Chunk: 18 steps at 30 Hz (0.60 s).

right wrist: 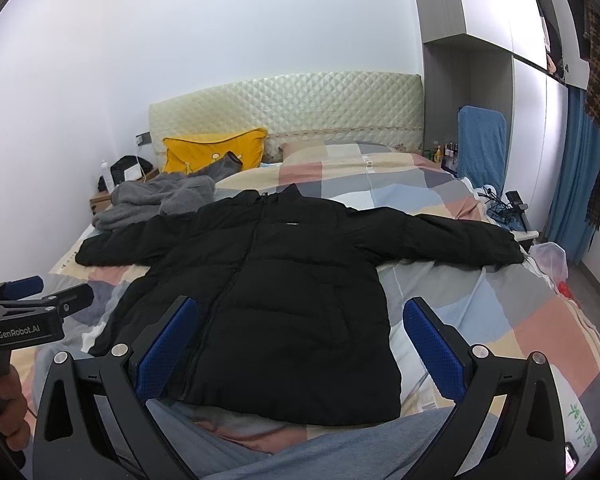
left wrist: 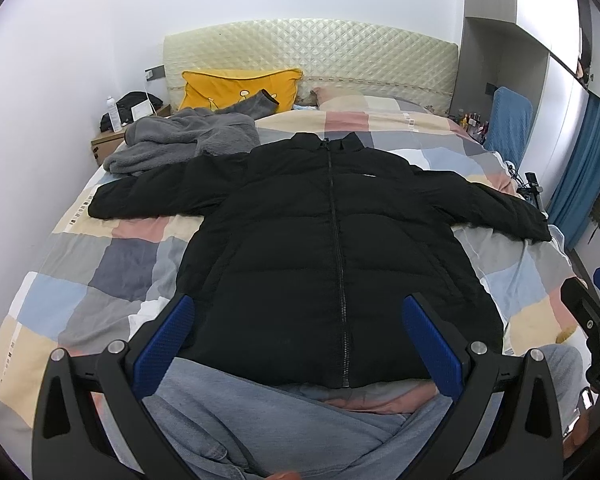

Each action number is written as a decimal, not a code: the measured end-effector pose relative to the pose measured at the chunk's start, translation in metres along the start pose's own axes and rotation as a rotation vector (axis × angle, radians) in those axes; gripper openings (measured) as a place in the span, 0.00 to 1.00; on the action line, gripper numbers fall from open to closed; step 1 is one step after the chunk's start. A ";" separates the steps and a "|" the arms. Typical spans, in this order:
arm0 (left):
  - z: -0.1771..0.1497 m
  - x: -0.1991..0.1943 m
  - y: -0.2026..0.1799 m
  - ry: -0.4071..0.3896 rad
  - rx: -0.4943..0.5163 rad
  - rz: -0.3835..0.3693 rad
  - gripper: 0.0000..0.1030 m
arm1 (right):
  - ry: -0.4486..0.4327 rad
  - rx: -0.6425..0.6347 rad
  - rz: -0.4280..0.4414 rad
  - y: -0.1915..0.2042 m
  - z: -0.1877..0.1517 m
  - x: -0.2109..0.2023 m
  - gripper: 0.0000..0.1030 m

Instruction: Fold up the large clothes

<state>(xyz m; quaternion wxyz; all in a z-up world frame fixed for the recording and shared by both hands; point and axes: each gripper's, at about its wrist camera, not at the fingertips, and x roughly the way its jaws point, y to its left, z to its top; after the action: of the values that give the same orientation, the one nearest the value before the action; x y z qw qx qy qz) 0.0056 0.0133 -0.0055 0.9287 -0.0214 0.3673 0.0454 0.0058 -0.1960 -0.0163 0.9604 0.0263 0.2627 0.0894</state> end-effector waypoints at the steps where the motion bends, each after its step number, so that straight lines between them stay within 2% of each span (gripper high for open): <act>1: 0.000 0.000 0.000 -0.001 -0.001 -0.001 1.00 | -0.001 0.001 -0.001 0.000 0.000 0.000 1.00; 18: -0.002 -0.005 0.002 -0.003 0.003 -0.011 1.00 | 0.003 -0.016 -0.018 0.001 0.004 -0.004 1.00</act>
<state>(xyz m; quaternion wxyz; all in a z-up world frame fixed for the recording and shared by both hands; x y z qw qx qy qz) 0.0006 0.0147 -0.0038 0.9296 -0.0220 0.3659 0.0396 0.0039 -0.1961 -0.0108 0.9609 0.0163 0.2637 0.0831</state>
